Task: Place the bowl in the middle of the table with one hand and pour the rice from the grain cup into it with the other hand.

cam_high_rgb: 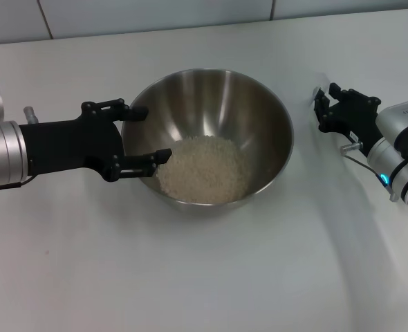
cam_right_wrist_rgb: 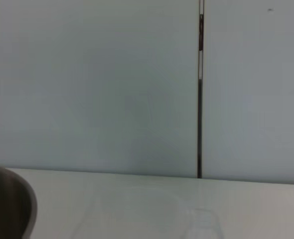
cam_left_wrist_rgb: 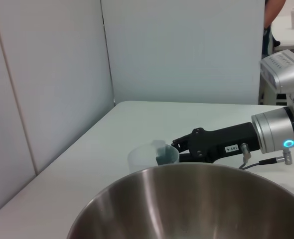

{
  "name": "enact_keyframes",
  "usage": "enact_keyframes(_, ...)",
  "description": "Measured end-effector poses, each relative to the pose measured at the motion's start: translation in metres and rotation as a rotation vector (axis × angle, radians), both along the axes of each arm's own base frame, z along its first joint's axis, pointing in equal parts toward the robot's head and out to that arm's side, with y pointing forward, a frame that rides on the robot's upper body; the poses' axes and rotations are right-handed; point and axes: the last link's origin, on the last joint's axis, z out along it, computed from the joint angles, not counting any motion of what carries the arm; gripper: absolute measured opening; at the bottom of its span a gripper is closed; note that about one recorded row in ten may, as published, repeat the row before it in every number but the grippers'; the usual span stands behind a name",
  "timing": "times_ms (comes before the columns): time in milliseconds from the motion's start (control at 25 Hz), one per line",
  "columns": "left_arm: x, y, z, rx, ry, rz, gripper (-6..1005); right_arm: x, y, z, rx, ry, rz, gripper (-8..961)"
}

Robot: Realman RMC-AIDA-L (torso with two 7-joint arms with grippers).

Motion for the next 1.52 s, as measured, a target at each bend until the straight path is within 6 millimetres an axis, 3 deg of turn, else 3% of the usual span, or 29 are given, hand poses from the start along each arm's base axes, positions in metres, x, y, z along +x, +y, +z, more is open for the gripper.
enact_keyframes(280,-0.001,0.000,0.000,-0.001,0.002,0.000,796,0.003,-0.008,-0.002,0.001,0.020,-0.010,386)
enact_keyframes(440,-0.002,-0.001,0.000,-0.002,0.003,0.002,796,0.010,-0.024,0.000,0.032,0.044,-0.005,564)
enact_keyframes(520,-0.002,-0.001,0.001,-0.002,0.003,0.003,796,0.014,-0.042,0.009,0.094,0.079,0.023,655)
enact_keyframes(600,-0.003,-0.003,0.001,-0.001,0.003,0.003,795,0.015,-0.070,0.026,0.205,0.161,0.094,676)
enact_keyframes(680,-0.004,-0.003,0.001,0.000,0.005,0.000,795,0.015,-0.079,0.034,0.230,0.198,0.130,698)
enact_keyframes(760,-0.004,-0.003,0.001,0.000,0.005,0.000,795,0.014,-0.087,0.045,0.215,0.245,0.198,719)
enact_keyframes(800,-0.004,-0.004,0.001,0.001,0.005,0.000,795,0.009,-0.093,0.059,0.121,0.273,0.323,730)
enact_keyframes(960,-0.007,-0.005,0.001,-0.001,0.006,0.003,795,-0.004,-0.090,0.072,-0.047,0.256,0.482,773)
enact_keyframes(1200,-0.010,-0.008,0.000,-0.006,0.006,0.012,795,-0.033,-0.054,0.080,-0.471,0.134,0.596,774)
enact_keyframes(1520,-0.012,-0.009,0.000,-0.009,0.006,0.017,795,-0.059,-0.032,0.094,-0.643,0.049,0.603,774)
